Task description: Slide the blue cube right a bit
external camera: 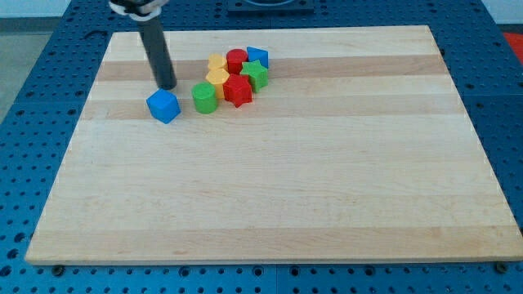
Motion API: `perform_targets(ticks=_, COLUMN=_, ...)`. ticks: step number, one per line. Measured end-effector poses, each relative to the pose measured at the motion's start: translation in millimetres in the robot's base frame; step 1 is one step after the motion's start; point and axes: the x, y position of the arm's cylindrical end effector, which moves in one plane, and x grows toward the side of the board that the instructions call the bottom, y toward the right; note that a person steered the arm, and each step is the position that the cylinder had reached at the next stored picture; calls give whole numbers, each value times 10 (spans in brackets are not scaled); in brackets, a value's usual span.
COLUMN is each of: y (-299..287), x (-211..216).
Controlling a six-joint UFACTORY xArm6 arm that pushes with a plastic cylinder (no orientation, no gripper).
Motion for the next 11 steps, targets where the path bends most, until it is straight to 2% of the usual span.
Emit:
perform_targets(ticks=2, y=-620, x=348)
perform_targets(ticks=5, y=-326, x=775)
perform_targets(ticks=6, y=-367, x=775)
perform_targets(ticks=7, y=-588, x=557)
perform_targets(ticks=8, y=-560, x=318)
perform_targets(ticks=11, y=-203, x=472)
